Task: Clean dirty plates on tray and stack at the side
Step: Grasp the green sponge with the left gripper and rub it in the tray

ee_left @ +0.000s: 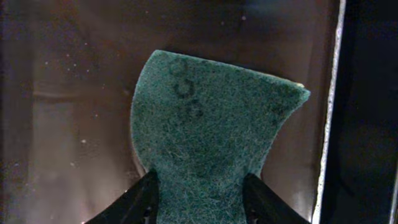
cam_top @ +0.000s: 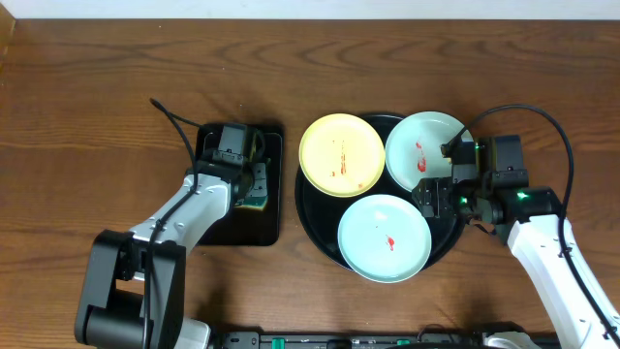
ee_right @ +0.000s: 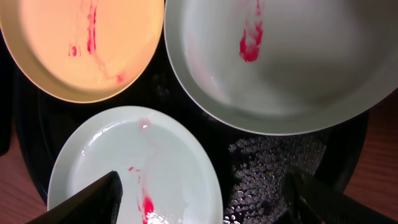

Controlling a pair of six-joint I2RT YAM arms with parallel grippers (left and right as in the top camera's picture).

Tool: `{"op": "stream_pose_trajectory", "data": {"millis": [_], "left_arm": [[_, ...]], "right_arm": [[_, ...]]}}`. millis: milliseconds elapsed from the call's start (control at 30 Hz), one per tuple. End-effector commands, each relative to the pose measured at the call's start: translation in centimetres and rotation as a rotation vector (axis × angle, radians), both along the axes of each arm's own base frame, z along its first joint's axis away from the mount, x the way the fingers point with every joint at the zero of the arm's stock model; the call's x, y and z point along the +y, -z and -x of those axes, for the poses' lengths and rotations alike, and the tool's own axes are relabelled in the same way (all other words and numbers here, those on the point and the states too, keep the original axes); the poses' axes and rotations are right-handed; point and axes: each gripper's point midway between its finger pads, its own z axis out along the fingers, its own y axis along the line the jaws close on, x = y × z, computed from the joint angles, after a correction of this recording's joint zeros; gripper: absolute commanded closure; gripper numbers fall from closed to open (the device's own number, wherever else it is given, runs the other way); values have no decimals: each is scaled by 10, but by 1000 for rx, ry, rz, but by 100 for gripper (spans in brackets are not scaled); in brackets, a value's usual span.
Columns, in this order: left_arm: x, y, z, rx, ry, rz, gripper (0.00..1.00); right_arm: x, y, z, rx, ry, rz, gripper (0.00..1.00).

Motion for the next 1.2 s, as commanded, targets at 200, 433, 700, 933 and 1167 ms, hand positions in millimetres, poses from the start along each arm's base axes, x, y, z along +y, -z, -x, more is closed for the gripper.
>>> {"op": "stream_pose_trajectory", "data": {"millis": [200,433,700,933,1167], "left_arm": [[2,20,19,41,-6,1,73],[2,21,19,34,-6,2,93],[6,-13,17,-7,-40,22,93],[12,-72,12,-169,-61,63,93],[1,-67,15,-142,-41,124,93]], "right_arm": [[2,-5,-4,-8,12,-4,19],[2,-5,-4,-8,13,-4,19],[0,-4,-4,-9,14,8,17],[-3,2,4,33,19,24,18],[-5,14,5,70,24,38,18]]}}
